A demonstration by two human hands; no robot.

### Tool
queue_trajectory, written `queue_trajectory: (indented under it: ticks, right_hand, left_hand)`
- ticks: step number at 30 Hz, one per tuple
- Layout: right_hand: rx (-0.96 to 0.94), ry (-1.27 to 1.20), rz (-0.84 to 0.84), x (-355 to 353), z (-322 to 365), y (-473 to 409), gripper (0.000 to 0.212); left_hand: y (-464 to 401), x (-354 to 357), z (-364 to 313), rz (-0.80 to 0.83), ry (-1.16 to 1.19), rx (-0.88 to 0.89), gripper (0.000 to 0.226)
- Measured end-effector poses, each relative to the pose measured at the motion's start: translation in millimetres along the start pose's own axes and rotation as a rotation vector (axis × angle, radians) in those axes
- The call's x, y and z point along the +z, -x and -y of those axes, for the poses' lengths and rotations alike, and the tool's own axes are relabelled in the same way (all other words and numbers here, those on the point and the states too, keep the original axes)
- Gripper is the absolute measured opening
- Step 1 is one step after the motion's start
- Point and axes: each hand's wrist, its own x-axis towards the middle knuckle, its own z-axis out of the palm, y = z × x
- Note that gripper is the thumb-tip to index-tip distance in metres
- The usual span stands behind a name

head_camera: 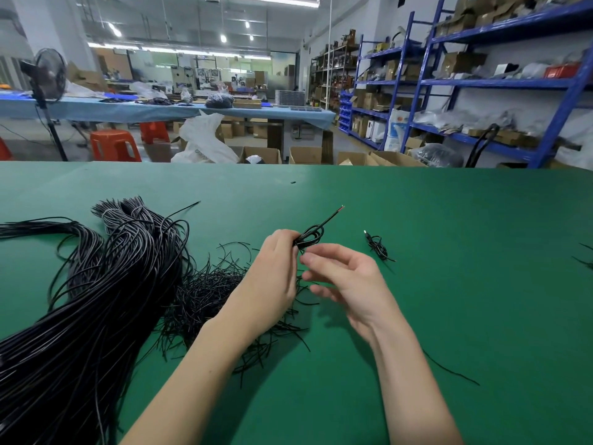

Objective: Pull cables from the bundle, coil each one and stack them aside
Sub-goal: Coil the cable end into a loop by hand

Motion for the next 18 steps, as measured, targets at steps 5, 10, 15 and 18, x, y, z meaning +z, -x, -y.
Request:
queue_trajectory:
  ticks: [5, 10, 15, 18]
  right_hand:
    - [-0.104, 0.127, -0.142, 5.9, -3.3, -2.3, 0.006]
    - [-0.018, -0.016, -0.043, 2.7, -1.0, -1.6, 0.012]
    - [0.054, -0.138, -0.065, 7.8, -4.8, -3.5, 0.016]
    - [0.075, -0.178, -0.114, 10.5, -6.8, -5.9, 0.019]
  left_hand:
    - [2.5, 5.7, 0.7, 0.052, -0.036, -0.006, 0.028]
    - [0.9, 3.6, -0.5, -0.004, -0.058, 0.001, 0.023]
    - [0.9, 4.7, -3.2, -0.028, -0.061, -0.015, 0.022]
    - [0.8, 5.5, -6.1, -0.052, -0.067, -0.019, 0.023]
